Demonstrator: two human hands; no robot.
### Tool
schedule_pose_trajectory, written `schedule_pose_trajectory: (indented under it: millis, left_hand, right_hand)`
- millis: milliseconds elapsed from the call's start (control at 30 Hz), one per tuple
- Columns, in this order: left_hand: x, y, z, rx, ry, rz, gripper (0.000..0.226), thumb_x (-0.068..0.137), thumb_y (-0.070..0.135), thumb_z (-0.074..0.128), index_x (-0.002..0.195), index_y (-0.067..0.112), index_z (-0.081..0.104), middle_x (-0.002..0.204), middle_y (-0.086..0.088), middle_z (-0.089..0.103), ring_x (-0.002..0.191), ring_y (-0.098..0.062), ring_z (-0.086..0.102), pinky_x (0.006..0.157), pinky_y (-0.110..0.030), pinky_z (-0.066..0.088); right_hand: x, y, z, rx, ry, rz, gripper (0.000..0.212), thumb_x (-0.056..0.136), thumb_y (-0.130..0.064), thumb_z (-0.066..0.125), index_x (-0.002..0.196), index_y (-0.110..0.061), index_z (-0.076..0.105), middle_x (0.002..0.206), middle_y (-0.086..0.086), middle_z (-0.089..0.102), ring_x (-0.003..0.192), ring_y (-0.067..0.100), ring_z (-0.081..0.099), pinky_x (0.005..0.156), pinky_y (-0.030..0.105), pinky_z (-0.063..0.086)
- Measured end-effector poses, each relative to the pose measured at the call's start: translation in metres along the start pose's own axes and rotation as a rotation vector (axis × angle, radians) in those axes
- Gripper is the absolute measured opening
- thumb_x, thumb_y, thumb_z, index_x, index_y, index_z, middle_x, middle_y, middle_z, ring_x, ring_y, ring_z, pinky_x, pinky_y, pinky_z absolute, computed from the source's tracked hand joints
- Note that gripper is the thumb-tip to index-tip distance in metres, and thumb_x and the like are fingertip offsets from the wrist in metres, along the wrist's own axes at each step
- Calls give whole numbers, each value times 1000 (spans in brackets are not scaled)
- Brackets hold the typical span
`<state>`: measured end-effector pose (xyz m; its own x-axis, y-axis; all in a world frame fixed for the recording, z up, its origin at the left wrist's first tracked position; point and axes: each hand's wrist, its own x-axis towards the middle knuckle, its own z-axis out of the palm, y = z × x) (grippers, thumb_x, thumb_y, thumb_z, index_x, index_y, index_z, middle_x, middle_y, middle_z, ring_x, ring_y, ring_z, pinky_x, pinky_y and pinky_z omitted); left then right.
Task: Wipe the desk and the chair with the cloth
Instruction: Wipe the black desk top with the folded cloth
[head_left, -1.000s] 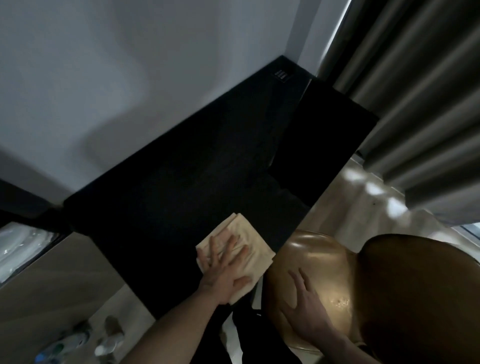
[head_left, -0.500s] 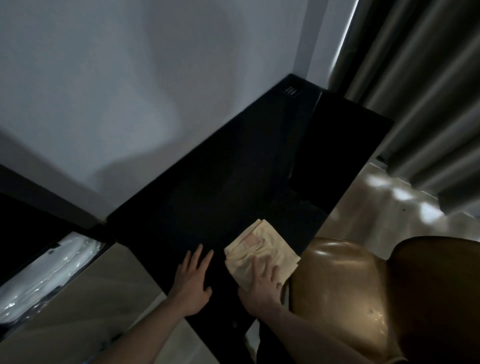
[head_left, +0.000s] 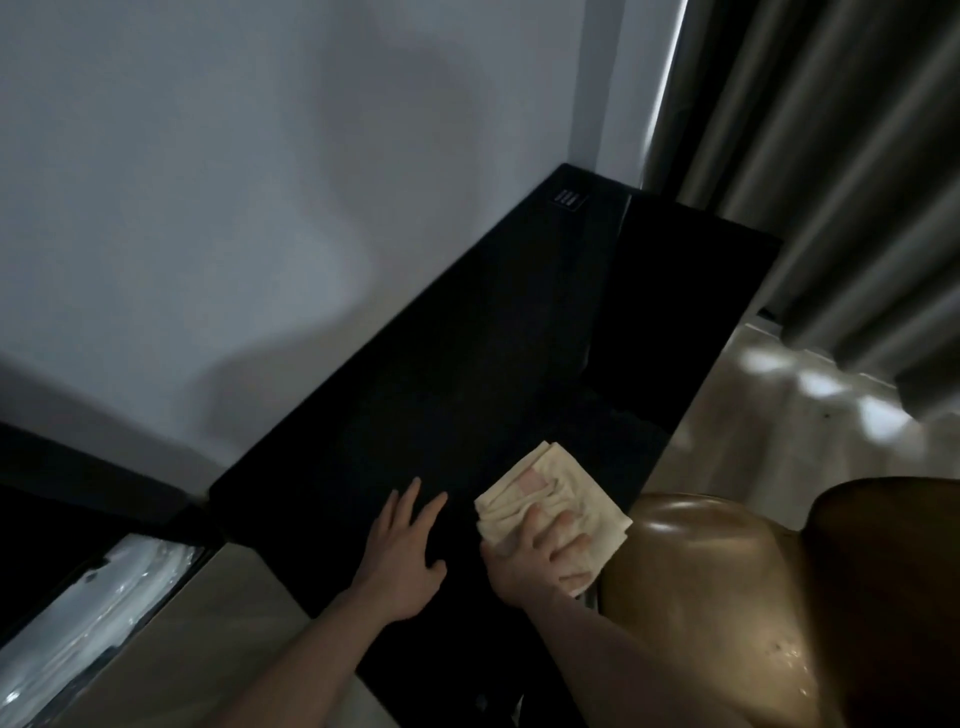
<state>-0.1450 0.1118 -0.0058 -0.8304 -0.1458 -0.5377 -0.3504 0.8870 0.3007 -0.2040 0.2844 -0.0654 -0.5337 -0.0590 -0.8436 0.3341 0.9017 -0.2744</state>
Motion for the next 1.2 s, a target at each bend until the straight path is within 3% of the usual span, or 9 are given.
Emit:
schedule_pose_trajectory:
  millis: [367,600,967,1200]
  left_hand:
    - [112,68,-63,105,-121,69,87,100,33,63,166,43,7,173,5,-19,160,-26,-14,131,-51,10]
    - [219,111,-81,164,-123,95,92,97,37,66,165,43,5,173,2,-19,160,-30,-14,130,-51,9]
    - [377,160,-110,249,-140,45,123,84,54,80,164,42,-12,170,1,-30,158,-38,-18,127,-63,12]
    - [451,173,-134,272,-281,-17,150,67,60,92,156,47,-28,163,5,-43,156,-41,-23,124,-69,11]
  right_hand:
    - [77,13,-132,28,92,74,101,93,-88,25,159,-37,-31,162,10,-49,151,49,-37,119,78,-5]
    - [147,36,-210,35,205,60,90,101,-75,24,161,-35,-30,158,11,-52,146,51,-42,118,79,-2]
    - [250,38,-362,25,357,84,88,101,-73,23,162,-34,-28,162,12,-47,149,52,-37,118,79,5]
    - [303,36,-434,22,431,106,88,101,-73,24,163,-35,-26,165,11,-43,151,51,-33,119,79,8]
